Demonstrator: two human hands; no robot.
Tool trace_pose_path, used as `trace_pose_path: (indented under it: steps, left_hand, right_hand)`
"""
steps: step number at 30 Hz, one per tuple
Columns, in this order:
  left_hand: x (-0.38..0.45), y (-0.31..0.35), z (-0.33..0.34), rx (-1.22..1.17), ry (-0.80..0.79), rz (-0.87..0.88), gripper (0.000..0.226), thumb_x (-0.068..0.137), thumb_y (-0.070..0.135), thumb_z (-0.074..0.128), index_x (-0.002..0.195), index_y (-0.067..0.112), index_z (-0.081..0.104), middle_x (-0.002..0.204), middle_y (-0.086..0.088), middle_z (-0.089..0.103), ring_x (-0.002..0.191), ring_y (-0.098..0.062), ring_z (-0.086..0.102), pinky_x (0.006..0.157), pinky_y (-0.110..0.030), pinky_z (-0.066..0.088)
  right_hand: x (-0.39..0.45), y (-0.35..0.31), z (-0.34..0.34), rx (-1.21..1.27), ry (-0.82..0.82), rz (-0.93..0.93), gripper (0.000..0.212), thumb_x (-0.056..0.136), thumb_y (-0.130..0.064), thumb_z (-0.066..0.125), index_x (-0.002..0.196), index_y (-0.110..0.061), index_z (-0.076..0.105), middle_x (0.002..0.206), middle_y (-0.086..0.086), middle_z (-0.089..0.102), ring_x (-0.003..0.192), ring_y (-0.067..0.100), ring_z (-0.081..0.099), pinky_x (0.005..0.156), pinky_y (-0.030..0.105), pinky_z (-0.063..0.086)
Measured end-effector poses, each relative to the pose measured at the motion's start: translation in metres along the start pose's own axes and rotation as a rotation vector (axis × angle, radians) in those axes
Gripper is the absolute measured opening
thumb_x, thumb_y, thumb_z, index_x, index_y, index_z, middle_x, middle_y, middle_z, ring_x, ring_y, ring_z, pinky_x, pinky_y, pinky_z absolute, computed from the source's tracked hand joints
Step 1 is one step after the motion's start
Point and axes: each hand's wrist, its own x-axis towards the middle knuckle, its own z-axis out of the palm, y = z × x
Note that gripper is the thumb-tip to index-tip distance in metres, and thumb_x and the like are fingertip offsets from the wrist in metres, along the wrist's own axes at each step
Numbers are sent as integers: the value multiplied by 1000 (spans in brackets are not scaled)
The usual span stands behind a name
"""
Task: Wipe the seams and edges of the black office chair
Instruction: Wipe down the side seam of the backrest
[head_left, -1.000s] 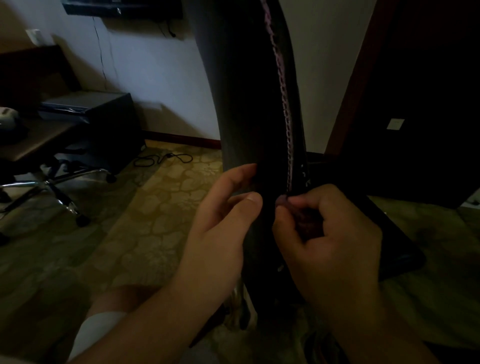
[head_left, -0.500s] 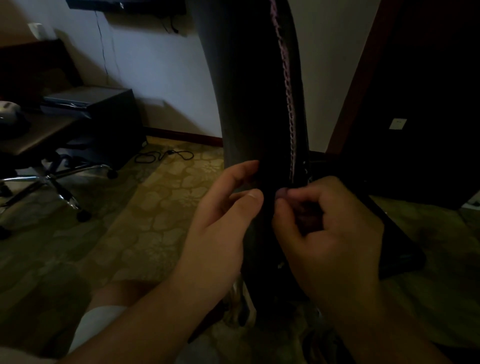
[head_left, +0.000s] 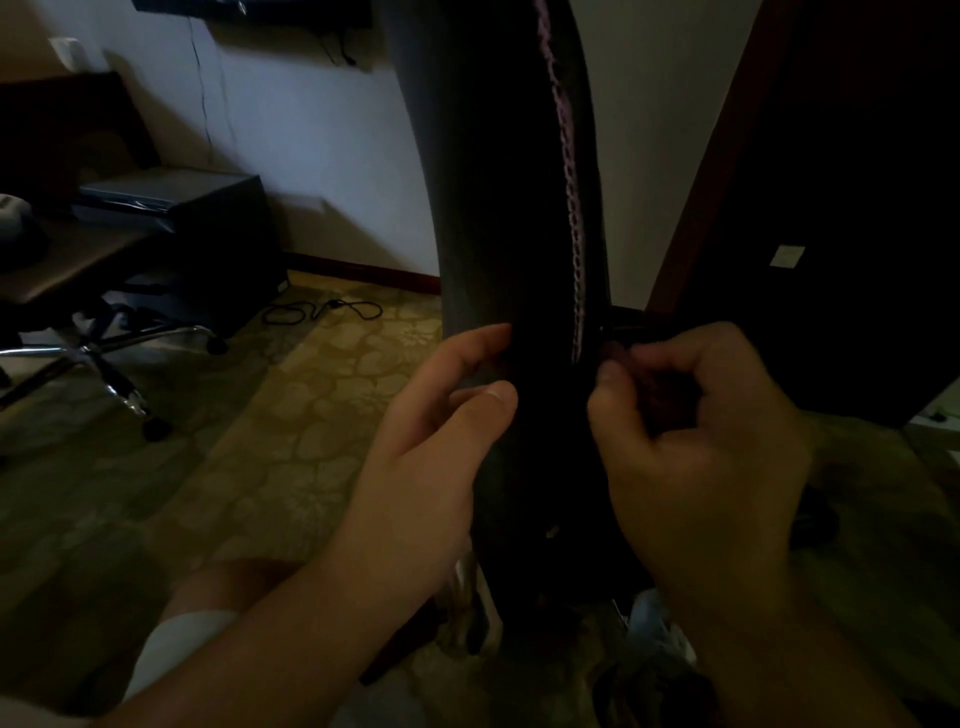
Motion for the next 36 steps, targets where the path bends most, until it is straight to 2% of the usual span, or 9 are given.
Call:
trace_pose_path:
  steps: [4,8,12,17,22,25,30,34,36]
  left_hand:
    - [-1,2,2,-2,31,32,49,76,24,52,124,16,63,100,11,76,92,-5,73,69,-12,53]
    - [0,9,4,-17,41,84,40,84,21,58,123,16,62,96,14,76,90,-3,73,67,-10,53]
    - [3,11,4,-3,31,109,39,92,15,58,130,17,59,112,10,74,104,-6,70,75,-11,53]
    - [4,8,6,6,22,108,44,89,16,49,132,16,59,113,5,74,107,-10,70,77,-13,53]
    - [4,8,5,-3,12,100,45,90,15,48,134,15,59,120,2,72,113,-15,68,85,-18,54]
    - [4,7,5,-6,-4,100,44,89,15,49,131,16,60,114,4,75,107,-11,71,78,-14,54]
    - [3,9,3,2,-8,97,46,87,14,49,132,15,60,117,3,73,110,-13,69,80,-16,54]
    - [7,12,0,-48,-34,65,48,85,14,49,132,10,59,116,-4,74,108,-19,71,79,-19,55]
    - [6,14,-2,-46,-40,61,48,86,14,48,132,9,58,115,-1,75,106,-17,71,77,-18,55]
  right_hand:
    - [-9,-8,5,-26,-130,-145,15,91,-29,63,91,-14,65,84,2,64,75,15,64,60,28,53]
    - [2,-1,2,-15,31,1,13,89,-35,63,92,-23,59,79,-2,60,69,10,62,54,28,53]
    - [-6,-10,5,-46,-120,-106,13,89,-33,62,91,-20,62,82,-2,61,70,7,58,61,15,48]
    - [3,0,0,-29,8,2,9,89,-37,61,93,-29,57,79,-6,60,67,6,61,52,26,52]
    - [-9,-8,5,-76,-115,-127,13,90,-35,59,94,-22,60,85,-6,59,71,2,56,64,9,46]
    - [0,-1,2,-8,16,18,11,88,-39,60,95,-32,56,80,-7,60,66,1,59,54,17,50]
    - [-4,-9,3,-99,-126,-194,19,90,-34,60,91,-16,65,84,0,62,72,11,59,63,16,48]
    - [8,-1,0,-35,12,-69,21,88,-36,63,91,-15,65,78,0,64,70,15,64,54,31,54]
    - [7,-1,0,-58,6,-111,22,88,-33,63,91,-12,66,79,0,63,70,15,63,55,25,53]
